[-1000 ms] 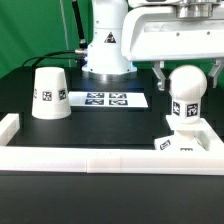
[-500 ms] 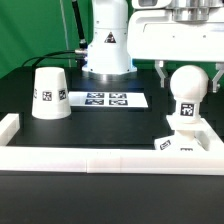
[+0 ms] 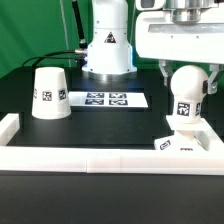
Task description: Assemble lamp
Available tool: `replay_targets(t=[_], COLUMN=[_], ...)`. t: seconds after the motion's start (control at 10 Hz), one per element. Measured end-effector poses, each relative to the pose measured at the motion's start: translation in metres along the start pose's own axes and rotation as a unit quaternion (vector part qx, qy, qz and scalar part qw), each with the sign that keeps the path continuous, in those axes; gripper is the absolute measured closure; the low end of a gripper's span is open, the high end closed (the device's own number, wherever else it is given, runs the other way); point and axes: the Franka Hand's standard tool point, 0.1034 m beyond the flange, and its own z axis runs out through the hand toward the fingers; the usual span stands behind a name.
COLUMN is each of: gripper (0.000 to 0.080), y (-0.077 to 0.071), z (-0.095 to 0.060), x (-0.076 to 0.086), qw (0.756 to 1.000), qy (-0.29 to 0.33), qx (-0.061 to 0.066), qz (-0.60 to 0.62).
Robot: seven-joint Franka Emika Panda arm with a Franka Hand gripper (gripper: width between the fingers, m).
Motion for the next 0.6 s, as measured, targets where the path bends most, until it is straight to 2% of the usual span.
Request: replay_targets(t=[0.1, 0.2, 0.6], gripper=[0.0144, 0.0113, 0.0101], y=[-0.0001, 0.0002, -0.0009], z=[0.0001, 0.0004, 0.0004], x=[-0.0002, 0.0001, -0.0002], qw=[1.0, 0.999, 0.98], qy=[0.0, 0.0, 0.0], qx=[0.0, 0.0, -0.001], qz=[-0.013, -0.037, -0.197])
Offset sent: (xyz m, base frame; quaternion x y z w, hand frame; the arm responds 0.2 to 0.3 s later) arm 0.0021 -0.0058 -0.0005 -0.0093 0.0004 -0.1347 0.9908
